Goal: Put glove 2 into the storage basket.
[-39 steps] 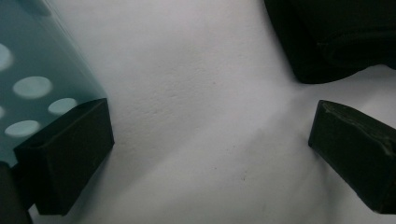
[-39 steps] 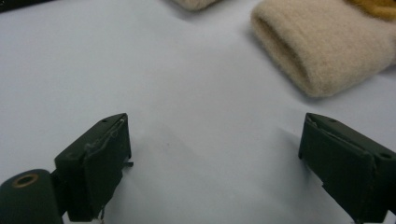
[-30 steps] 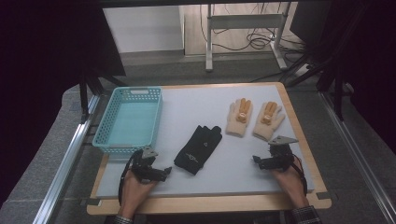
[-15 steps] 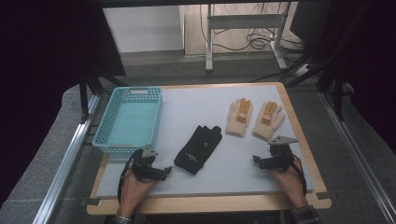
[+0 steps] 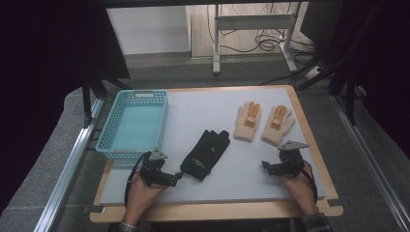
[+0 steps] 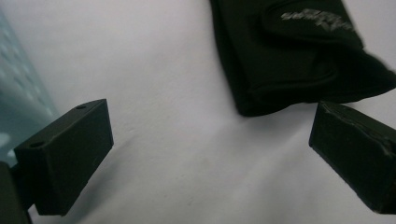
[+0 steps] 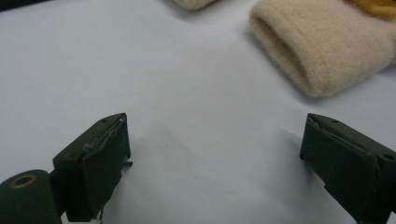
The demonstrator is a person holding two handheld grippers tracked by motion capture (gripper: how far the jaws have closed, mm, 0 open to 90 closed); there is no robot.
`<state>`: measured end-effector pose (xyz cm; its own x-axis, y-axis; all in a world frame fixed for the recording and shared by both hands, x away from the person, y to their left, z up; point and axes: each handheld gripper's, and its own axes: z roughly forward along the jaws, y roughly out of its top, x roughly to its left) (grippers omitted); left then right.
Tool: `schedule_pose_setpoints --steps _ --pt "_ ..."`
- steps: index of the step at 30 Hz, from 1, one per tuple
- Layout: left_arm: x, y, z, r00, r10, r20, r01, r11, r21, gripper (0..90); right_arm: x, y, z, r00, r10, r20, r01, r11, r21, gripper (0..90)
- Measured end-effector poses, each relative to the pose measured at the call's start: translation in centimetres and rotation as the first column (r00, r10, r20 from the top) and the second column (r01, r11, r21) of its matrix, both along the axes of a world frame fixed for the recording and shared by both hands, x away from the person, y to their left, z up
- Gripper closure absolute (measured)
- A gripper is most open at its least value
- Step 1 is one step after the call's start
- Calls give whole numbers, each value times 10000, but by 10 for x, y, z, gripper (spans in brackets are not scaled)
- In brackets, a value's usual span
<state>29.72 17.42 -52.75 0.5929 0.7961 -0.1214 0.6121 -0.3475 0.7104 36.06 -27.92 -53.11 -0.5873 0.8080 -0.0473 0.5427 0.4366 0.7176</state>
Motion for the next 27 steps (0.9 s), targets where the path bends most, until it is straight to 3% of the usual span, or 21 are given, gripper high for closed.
schedule_pose_setpoints --steps 5,10,20,27 --pt "1 -5 13 9998 -171 42 172 9997 -162 0 0 0 0 10000 0 16 0 10000 -9 81" --pt "9 -19 21 9992 -391 -112 391 9992 -8 0 0 0 0 10000 -6 22 6 10000 -16 81" --pt "37 -57 27 9953 -783 -566 796 9966 220 0 0 0 0 10000 -11 17 11 10000 -6 81" --pt "67 -79 21 9925 -616 -1055 671 9965 494 0 0 0 0 10000 -12 19 12 10000 0 81"
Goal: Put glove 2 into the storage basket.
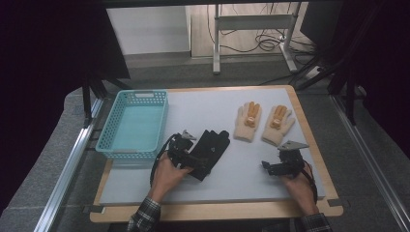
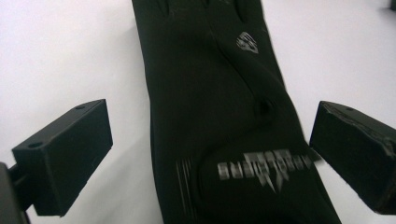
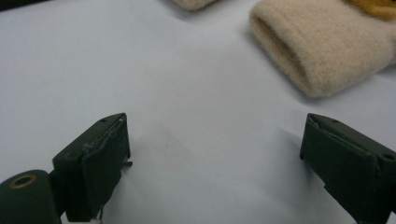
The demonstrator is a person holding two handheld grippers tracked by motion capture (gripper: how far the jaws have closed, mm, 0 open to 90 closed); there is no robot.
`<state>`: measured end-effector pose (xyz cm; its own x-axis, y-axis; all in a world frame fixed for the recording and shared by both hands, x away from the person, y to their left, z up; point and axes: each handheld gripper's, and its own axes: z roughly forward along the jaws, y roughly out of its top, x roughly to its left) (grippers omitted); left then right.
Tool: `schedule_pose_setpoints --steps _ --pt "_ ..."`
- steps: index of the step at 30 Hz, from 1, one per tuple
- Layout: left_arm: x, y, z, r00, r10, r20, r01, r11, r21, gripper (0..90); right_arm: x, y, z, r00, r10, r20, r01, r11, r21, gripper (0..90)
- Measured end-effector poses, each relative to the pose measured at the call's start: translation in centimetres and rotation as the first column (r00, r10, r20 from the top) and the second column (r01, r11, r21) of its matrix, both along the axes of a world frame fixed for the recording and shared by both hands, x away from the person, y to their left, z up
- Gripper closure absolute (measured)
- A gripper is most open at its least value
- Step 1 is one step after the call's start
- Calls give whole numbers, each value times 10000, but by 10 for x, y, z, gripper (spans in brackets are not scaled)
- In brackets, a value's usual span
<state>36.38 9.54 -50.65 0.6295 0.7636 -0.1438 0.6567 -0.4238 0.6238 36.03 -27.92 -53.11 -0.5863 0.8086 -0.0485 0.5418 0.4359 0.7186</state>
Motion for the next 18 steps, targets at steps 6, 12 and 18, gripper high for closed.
schedule_pose_setpoints --steps 6,12,18 --pt "18 -8 -8 9989 -35 -475 29 9999 -118 0 0 0 0 10000 4 -13 -4 10000 -11 81" --pt "21 -23 -14 9955 -411 -850 418 9991 69 0 0 0 0 10000 0 -4 0 10000 1 81" --pt "14 -40 -18 9976 -475 -508 536 9906 1257 0 0 0 0 10000 1 5 -1 10000 2 81"
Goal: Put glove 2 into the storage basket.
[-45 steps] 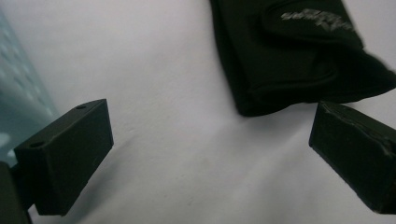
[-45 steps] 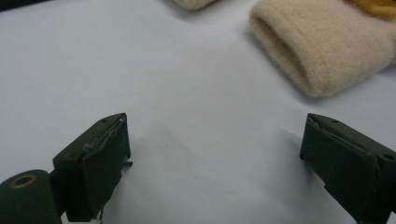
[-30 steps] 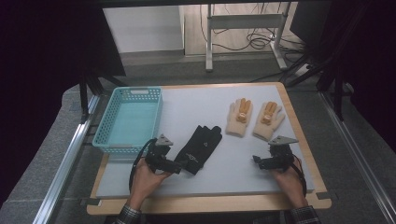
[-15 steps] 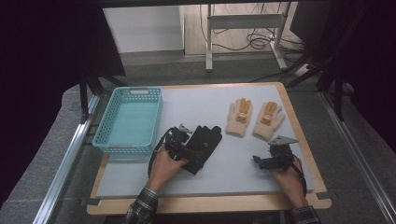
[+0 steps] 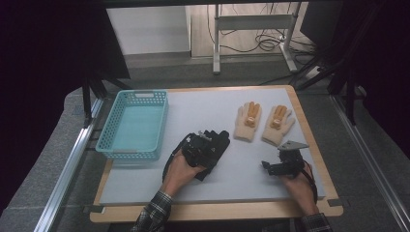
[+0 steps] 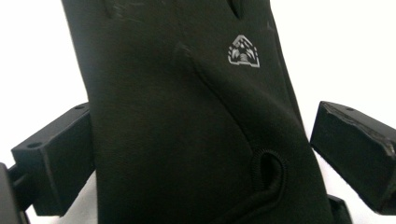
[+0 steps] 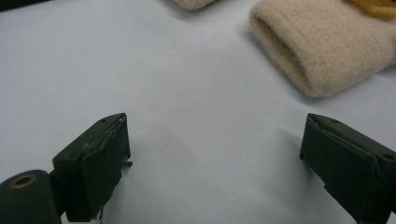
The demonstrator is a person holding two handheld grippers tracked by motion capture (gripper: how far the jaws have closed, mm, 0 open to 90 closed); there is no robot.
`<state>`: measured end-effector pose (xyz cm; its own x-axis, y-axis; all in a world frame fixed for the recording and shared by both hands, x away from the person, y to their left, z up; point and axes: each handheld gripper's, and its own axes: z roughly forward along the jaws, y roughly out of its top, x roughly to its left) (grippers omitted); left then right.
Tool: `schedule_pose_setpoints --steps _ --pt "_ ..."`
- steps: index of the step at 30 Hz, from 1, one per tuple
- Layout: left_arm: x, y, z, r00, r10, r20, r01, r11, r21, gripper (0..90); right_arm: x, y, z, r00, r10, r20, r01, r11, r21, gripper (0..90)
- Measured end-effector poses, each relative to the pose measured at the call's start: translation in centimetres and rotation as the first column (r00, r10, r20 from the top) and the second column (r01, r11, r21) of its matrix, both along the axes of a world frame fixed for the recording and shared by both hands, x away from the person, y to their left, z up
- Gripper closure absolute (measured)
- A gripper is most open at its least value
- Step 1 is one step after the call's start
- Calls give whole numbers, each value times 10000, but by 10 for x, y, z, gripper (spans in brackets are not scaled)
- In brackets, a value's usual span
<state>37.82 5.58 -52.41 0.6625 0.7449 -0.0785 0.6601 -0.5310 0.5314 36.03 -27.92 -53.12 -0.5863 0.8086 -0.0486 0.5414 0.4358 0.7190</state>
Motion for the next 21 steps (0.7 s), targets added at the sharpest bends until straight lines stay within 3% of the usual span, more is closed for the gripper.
schedule_pose_setpoints --steps 2,3,7,17,21 --pt "-3 -5 -2 9996 -140 238 125 9979 642 0 0 0 0 10000 2 -4 -2 10000 3 81" --pt "-4 -6 -3 9994 -121 313 98 9973 726 0 0 0 0 10000 6 6 -6 10000 -3 81" --pt "-6 -5 2 9994 57 338 -81 9972 738 115 0 0 0 10000 3 8 -3 10000 -8 81" --pt "-1 10 9 9980 320 552 -356 9972 653 545 0 0 0 10000 5 18 -5 10000 -10 81" --pt "0 12 12 9977 256 625 -293 9978 591 625 0 0 0 10000 5 14 -5 10000 -18 81"
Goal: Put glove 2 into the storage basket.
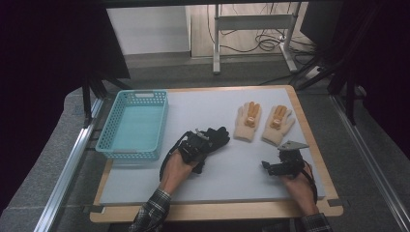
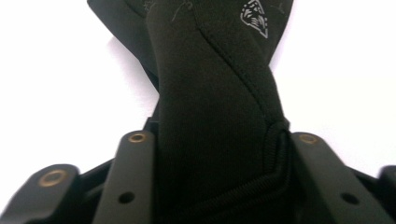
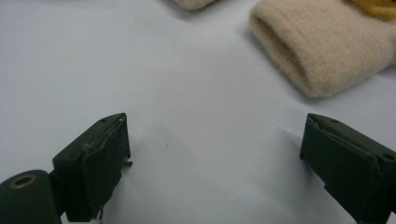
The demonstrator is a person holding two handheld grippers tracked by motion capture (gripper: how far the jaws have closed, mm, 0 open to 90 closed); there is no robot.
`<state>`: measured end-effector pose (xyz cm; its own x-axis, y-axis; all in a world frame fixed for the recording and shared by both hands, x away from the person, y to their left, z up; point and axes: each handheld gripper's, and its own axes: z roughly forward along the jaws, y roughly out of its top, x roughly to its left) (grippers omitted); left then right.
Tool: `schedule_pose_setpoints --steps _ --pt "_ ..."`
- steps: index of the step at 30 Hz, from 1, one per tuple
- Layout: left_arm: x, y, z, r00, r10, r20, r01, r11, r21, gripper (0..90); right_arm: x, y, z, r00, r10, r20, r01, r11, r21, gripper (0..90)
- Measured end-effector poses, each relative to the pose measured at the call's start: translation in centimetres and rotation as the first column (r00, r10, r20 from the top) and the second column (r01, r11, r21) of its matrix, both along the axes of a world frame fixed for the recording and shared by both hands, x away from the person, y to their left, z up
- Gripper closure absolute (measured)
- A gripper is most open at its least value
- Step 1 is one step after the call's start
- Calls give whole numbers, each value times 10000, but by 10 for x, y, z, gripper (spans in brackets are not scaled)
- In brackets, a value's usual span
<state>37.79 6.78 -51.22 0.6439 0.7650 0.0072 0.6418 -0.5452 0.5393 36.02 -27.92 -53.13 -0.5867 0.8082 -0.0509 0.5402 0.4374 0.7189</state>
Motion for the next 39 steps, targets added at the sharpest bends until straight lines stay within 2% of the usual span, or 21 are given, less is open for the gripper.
schedule_pose_setpoints --steps 5,13,25,30,39 --pt "5 4 8 9999 83 70 -82 9999 -74 640 0 0 0 10000 -1 6 1 10000 7 81" --pt "12 14 34 9989 270 386 -258 9992 -320 636 0 0 0 10000 1 -2 -1 10000 4 81" --pt "25 37 64 9952 707 684 -697 9974 -168 632 0 0 0 10000 1 -3 -1 10000 9 81" --pt "29 49 76 9911 1032 836 -1018 9946 -200 632 0 0 0 10000 2 1 -2 10000 16 81" --pt "36 79 97 9792 1696 1111 -1692 9855 -129 632 0 0 0 10000 9 5 -9 10000 8 81"
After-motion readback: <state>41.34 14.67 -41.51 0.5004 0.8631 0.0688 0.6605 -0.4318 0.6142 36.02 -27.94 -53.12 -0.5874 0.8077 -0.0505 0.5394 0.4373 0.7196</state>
